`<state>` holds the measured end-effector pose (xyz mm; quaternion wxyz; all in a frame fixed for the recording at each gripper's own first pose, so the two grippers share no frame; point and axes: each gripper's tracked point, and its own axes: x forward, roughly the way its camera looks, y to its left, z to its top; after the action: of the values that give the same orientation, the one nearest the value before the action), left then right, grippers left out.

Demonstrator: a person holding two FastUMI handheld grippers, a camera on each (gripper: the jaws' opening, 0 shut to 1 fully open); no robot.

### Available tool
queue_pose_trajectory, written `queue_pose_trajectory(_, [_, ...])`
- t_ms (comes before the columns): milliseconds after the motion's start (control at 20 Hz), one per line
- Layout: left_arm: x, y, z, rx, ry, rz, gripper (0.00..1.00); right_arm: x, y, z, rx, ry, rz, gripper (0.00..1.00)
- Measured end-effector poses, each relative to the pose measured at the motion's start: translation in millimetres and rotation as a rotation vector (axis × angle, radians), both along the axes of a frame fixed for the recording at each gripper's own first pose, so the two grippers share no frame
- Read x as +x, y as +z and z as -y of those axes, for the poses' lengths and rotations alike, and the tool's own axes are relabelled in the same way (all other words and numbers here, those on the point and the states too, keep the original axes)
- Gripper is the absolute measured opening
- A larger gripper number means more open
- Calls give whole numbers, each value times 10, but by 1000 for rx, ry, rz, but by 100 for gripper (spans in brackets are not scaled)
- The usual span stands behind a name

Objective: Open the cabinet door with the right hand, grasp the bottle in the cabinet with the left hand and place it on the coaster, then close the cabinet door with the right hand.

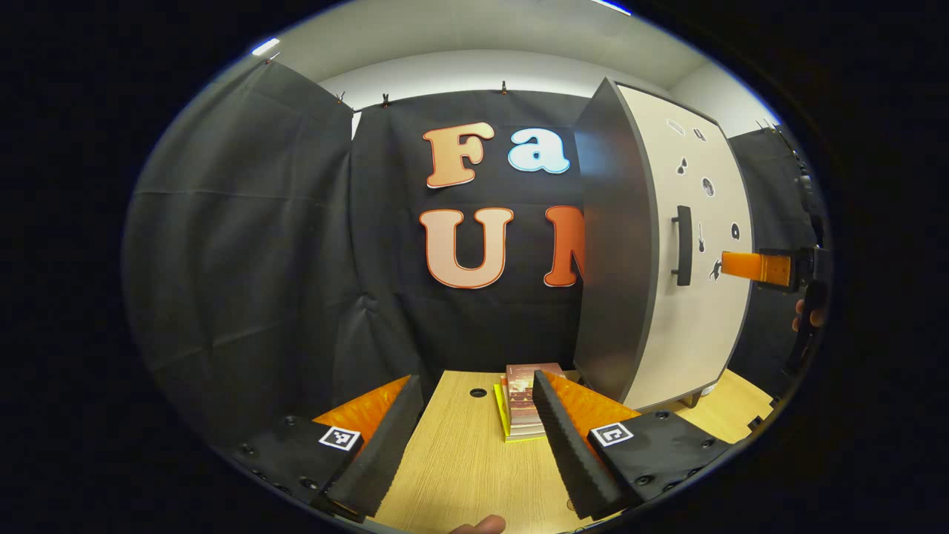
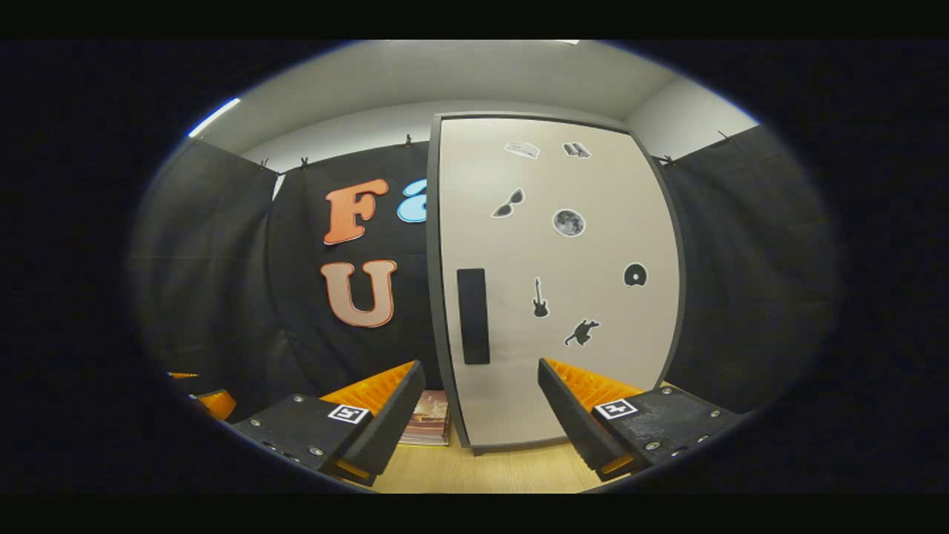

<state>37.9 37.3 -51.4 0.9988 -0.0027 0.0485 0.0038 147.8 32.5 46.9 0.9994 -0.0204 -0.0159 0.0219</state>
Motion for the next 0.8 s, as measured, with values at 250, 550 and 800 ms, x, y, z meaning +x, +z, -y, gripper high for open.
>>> queue_pose_trajectory(250, [258,-156,-275,-7,40,-31,97,568,96,-8,10,-8,-14,95])
queue_pose_trajectory(550, [477,-298,-603,-4,94,-61,97,1057,142,-97,3,-13,-11,94])
queue_pose_trajectory(800, [518,-342,-770,-3,119,-72,97,1208,108,-110,18,-22,-22,70])
